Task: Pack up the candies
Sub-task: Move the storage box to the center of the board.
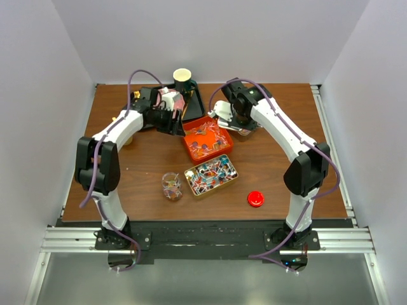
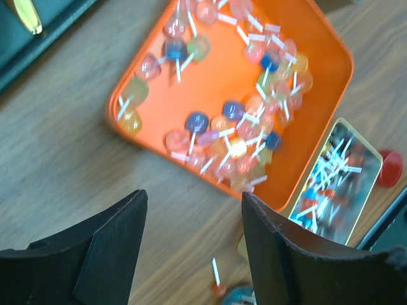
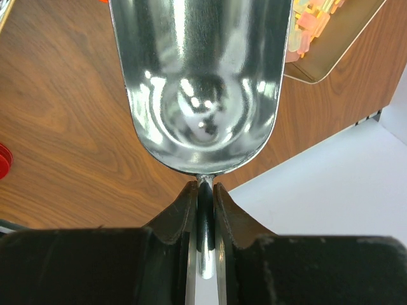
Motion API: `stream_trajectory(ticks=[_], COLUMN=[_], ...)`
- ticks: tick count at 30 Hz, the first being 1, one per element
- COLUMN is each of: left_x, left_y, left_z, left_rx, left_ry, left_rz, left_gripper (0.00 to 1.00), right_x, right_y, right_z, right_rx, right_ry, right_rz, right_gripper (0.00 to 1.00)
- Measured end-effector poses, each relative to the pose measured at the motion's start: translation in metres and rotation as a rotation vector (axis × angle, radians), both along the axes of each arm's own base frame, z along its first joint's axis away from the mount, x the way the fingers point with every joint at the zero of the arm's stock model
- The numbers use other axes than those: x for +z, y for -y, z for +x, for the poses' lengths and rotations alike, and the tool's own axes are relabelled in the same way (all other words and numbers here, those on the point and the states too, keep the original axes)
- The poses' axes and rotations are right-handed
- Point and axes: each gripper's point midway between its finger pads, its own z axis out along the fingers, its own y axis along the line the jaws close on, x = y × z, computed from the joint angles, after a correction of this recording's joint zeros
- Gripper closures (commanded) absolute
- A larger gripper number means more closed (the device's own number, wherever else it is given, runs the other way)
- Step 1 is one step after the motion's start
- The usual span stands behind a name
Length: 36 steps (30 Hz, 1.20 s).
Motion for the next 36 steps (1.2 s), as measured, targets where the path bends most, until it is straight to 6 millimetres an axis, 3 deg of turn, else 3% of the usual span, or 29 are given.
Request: stream_trajectory(ticks=[3, 11, 16, 20, 28, 32, 36], left_x=[-0.004, -0.053, -0.059, -0.058, -0.057, -0.053, -0.039], left_y=[0.007, 0.013, 0.004, -0.019, -0.105, -0.113, -0.118], left_z=[0.005, 0.007, 0.008, 0.005, -0.009, -0.017, -0.009], left_rx=[0.012, 0.056, 0.08, 0.117, 0.233, 0.214, 0.234], left_ry=[-0.012, -0.111, -0.102, -0.094, -0.092, -0.082, -0.034], left_rz=[0.002, 0.095, 0.164, 0.205, 0.311, 0.349, 0.399], left_gripper=[0.33, 0.33, 0.34, 0.36, 0.37, 0.39, 0.38], right_x=[-0.002, 0.001, 0.001, 0.001, 0.0, -0.002, -0.001], right_y=[0.001, 0.0, 0.0, 0.0, -0.005, -0.009, -0.01], right_z=[0.001, 0.003, 0.003, 0.003, 0.01, 0.012, 0.013], right_rx=[-0.005, -0.007, -0.007, -0.006, -0.005, -0.002, 0.0], right_ry=[-0.004, 0.008, 0.008, 0.009, 0.013, 0.008, 0.011], right_rz=[-0.001, 0.004, 0.004, 0.006, 0.014, 0.025, 0.03], right_gripper=[1.0, 1.0, 1.0, 1.0, 1.0, 1.0, 1.0])
